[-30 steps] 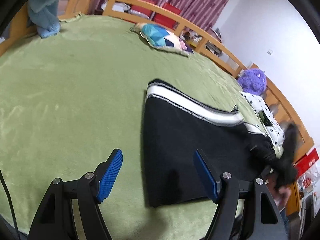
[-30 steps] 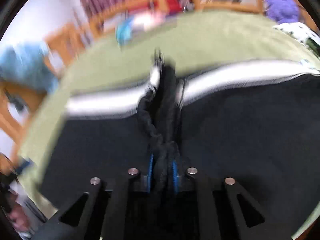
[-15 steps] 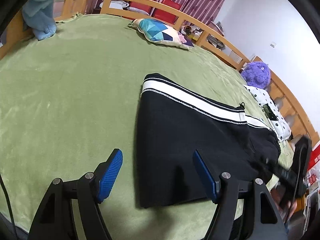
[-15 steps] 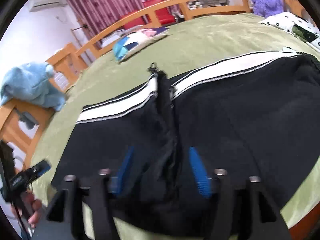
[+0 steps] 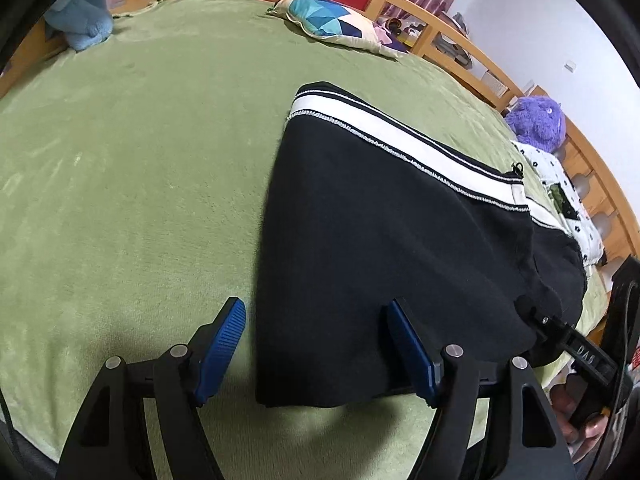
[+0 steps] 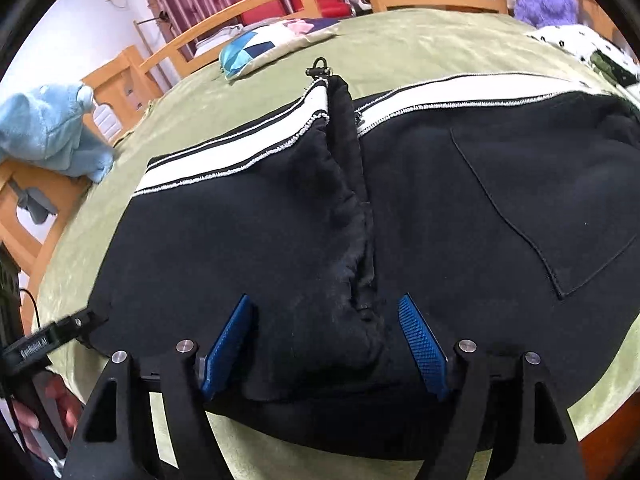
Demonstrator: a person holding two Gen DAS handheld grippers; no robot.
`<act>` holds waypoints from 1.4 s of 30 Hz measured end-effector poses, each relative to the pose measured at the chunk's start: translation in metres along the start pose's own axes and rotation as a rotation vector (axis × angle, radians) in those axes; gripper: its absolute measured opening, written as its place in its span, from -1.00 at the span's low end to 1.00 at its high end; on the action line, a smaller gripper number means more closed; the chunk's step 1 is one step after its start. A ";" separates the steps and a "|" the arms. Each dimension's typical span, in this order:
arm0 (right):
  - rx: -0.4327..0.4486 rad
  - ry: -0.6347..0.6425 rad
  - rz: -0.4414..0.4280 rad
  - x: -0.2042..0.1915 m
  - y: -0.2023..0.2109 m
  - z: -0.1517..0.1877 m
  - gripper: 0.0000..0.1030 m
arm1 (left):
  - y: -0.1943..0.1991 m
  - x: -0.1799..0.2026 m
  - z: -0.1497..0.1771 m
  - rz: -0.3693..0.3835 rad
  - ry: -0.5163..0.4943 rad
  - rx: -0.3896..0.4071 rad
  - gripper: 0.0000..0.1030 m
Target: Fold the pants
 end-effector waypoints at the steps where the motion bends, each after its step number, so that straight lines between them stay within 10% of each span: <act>1: -0.003 -0.010 -0.010 0.000 -0.001 -0.002 0.49 | 0.000 0.002 0.000 0.004 -0.001 -0.010 0.36; 22: 0.021 -0.118 -0.213 0.024 0.004 0.003 0.47 | 0.000 0.021 -0.014 -0.083 0.024 -0.026 0.36; 25: 0.025 -0.126 -0.190 0.038 0.016 0.001 0.16 | 0.003 0.020 -0.018 -0.075 0.011 -0.003 0.35; 35: 0.256 -0.322 0.208 0.208 0.088 -0.016 0.63 | 0.004 0.020 -0.043 0.022 -0.035 0.042 0.38; 42: 0.157 -0.597 0.159 0.304 0.031 -0.028 0.63 | -0.019 -0.001 -0.050 0.063 0.048 0.000 0.38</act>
Point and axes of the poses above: each gripper's, at about its wrist camera, not at the fingertips, and y roughly against the way its jaws point, x to its right, z to its underside, the point moved 3 cm from there along -y, roughly the way its jaws point, and after that the axes turned 10 degrees about z, right-handed, at the moved point
